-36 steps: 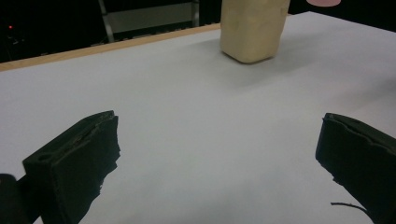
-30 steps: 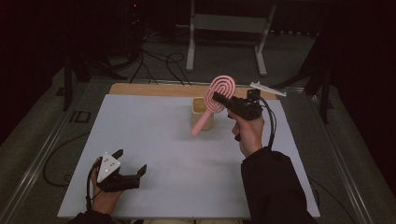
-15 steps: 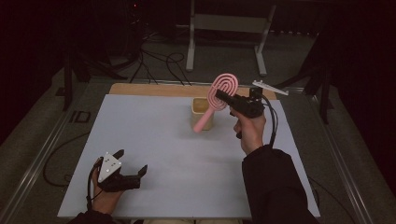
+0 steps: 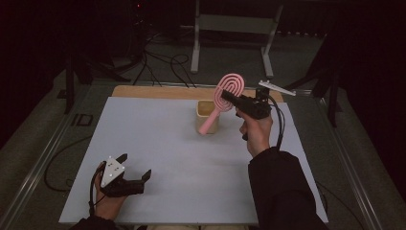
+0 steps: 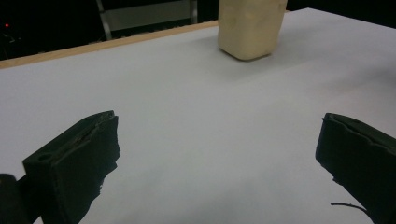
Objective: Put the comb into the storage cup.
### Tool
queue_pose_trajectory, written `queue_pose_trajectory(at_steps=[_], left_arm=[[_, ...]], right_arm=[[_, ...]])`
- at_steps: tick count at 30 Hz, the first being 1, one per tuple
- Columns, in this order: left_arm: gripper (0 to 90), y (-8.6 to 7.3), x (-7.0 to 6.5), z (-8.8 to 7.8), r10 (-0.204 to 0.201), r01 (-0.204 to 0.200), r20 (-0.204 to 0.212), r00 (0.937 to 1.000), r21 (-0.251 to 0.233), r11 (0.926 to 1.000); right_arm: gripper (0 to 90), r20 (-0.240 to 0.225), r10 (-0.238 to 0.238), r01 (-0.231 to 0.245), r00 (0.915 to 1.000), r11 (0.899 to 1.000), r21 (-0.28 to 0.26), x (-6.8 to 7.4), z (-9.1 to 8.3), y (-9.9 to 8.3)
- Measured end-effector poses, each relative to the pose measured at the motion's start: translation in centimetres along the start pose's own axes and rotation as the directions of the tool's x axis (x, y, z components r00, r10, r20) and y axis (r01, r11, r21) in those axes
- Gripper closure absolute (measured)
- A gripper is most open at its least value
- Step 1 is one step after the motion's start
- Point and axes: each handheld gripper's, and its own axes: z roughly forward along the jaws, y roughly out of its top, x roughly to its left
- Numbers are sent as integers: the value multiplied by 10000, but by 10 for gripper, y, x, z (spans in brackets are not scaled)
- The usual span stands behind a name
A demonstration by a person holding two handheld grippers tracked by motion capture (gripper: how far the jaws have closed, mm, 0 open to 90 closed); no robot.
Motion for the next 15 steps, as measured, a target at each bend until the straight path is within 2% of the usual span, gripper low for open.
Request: queue_pose_trajectory(at_steps=[15], left_arm=[[1, 0, 0, 0, 19, -19, -4, 10000, 28, 10000]], right_arm=[[635, 265, -79, 75, 9996, 9999, 129, -6, 7, -1]])
